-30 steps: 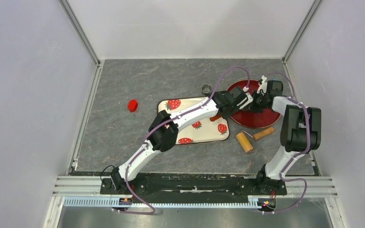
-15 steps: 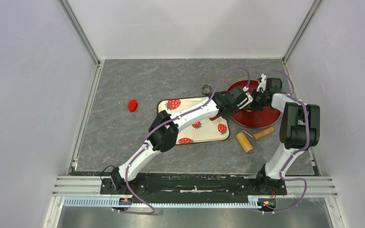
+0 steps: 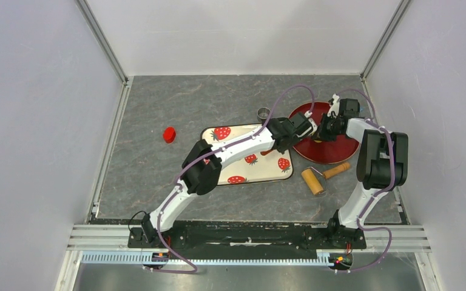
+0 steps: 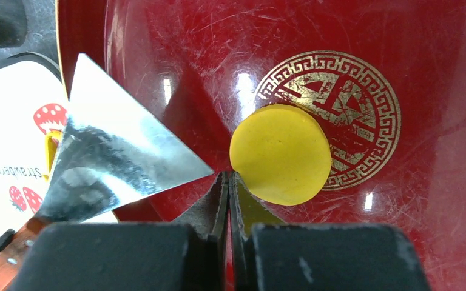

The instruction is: Roll out the dumpling wrappers from the dough

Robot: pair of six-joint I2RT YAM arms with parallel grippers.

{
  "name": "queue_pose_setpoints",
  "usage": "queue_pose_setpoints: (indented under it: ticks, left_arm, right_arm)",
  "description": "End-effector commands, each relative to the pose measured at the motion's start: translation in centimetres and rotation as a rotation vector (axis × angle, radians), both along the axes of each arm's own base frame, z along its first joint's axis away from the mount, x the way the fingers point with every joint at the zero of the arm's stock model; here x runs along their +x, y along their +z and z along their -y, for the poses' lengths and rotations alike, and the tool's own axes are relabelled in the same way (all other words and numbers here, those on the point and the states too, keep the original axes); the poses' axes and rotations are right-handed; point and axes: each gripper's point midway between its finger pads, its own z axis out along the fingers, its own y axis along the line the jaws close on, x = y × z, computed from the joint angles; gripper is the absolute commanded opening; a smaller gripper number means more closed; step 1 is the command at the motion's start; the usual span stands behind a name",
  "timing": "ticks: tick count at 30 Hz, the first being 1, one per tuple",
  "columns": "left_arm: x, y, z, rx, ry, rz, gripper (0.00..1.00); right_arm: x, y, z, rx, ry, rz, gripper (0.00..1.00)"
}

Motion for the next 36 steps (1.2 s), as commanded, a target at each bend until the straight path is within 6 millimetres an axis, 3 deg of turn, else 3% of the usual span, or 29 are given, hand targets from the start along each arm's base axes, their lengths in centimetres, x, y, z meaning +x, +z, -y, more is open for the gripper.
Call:
queue_pose_setpoints:
  ticks: [1, 4, 7, 14, 20, 24, 31, 36]
  left_arm:
    - [0.5, 7.9, 0.6, -0.201, 0.079, 0.087, 0.02]
    - [0.8, 9.7, 0.0, -0.275, 0.112, 0.097, 0.02]
    - [0.9, 10.3, -1.7, -0.345, 0.164, 0.063, 0.02]
    - [0.2, 11.6, -8.9, -0.487, 0.288, 0.022, 0.02]
    - [-1.8, 10.5, -16.6, -0.647, 0.46, -0.081, 0.02]
    - [-3.8, 8.9, -20.6, -0.613, 0.55, -0.085, 0.02]
    - [-6.5, 6.4, -24.4, -0.635, 0.67, -0.129, 0.02]
    - [-6.3, 5.1, -28.0, -0.614, 0.823, -0.116, 0.02]
  right_arm:
    - [1.6, 2.5, -0.1, 0.007, 0.021, 0.095, 0.01]
    - [1.5, 3.6, -0.8, 0.042, 0.037, 0.122, 0.03]
    - [1.1, 4.9, -1.4, 0.066, 0.052, 0.151, 0.07]
    - [-1.0, 6.9, -2.1, 0.082, 0.071, 0.193, 0.24]
    - [-3.2, 8.2, -2.5, 0.085, 0.061, 0.229, 0.48]
    - [-3.8, 9.4, -2.5, 0.079, 0.038, 0.268, 0.67]
    - [-5.0, 10.8, -3.1, 0.111, 0.026, 0.329, 0.87]
    - [-6.0, 10.0, -3.5, 0.128, 0.03, 0.316, 0.91]
